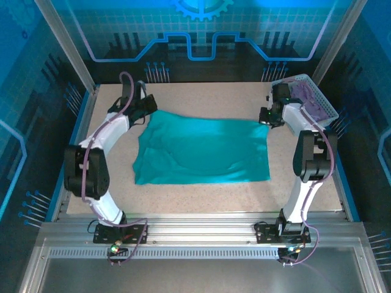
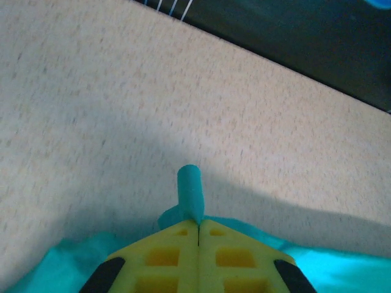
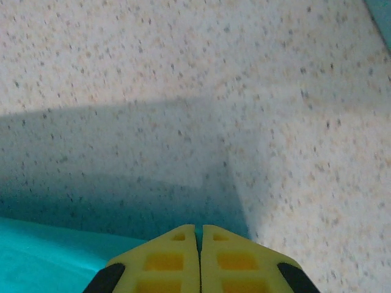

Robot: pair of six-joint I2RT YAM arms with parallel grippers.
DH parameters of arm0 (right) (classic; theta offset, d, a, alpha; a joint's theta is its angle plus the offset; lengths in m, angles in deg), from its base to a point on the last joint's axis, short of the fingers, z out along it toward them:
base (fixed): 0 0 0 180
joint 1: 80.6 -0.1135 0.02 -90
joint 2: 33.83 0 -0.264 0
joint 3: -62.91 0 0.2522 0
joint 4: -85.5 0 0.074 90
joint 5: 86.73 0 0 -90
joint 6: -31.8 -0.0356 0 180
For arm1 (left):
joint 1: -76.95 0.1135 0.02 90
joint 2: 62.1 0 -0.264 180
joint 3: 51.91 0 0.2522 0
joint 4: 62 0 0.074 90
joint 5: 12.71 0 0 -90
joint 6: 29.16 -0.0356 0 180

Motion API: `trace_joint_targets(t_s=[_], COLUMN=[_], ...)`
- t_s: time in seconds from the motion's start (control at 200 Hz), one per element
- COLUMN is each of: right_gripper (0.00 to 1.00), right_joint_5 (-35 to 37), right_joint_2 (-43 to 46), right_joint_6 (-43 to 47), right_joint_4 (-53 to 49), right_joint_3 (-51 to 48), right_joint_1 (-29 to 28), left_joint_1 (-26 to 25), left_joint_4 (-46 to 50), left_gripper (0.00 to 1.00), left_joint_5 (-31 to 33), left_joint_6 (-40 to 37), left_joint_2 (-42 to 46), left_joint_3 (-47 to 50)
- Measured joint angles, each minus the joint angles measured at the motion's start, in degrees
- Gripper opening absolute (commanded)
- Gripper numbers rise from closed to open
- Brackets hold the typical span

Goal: Fold the inside-out t-shirt

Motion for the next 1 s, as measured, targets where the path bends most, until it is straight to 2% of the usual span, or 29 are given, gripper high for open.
trace_joint_targets(t_s=[0.17, 0.35, 0.805, 0.945, 0.975, 1.0], right_gripper=[0.06, 0.07, 0.09, 0.15, 0.19, 0.25], right_joint_5=[0.3, 0.6, 0.6, 0.7, 0.9, 1.0], right_joint_2=[5.1, 6.6, 10.1, 11.2, 11.7, 12.1], right_joint_6=[-0.8, -1.4, -3.3, -5.0, -5.4, -5.6], right_joint_4=[0.8, 1.3, 2.7, 3.6, 3.7, 3.8], right_joint_3=[-7.5, -12.9, -21.5, -25.1, -25.9, -26.4], right_joint_1=[0.2, 0.3, 0.2, 0.0, -0.1, -0.2], left_joint_1=[0.2, 0.2, 0.2, 0.2, 0.2, 0.2], left_joint_4=[-0.4, -0.2, 2.3, 2.0, 1.7, 1.5], left_gripper=[0.0, 0.0, 0.0, 0.0, 0.0, 0.04], left_joint_5=[0.0, 0.7, 0.5, -0.3, -0.5, -0.7], left_joint_6=[2.1, 2.5, 2.8, 4.0, 4.2, 4.3], left_joint_2=[11.5, 18.7, 25.8, 26.8, 26.9, 26.9], left_joint_3=[10.4, 16.5, 29.3, 35.9, 37.2, 38.2])
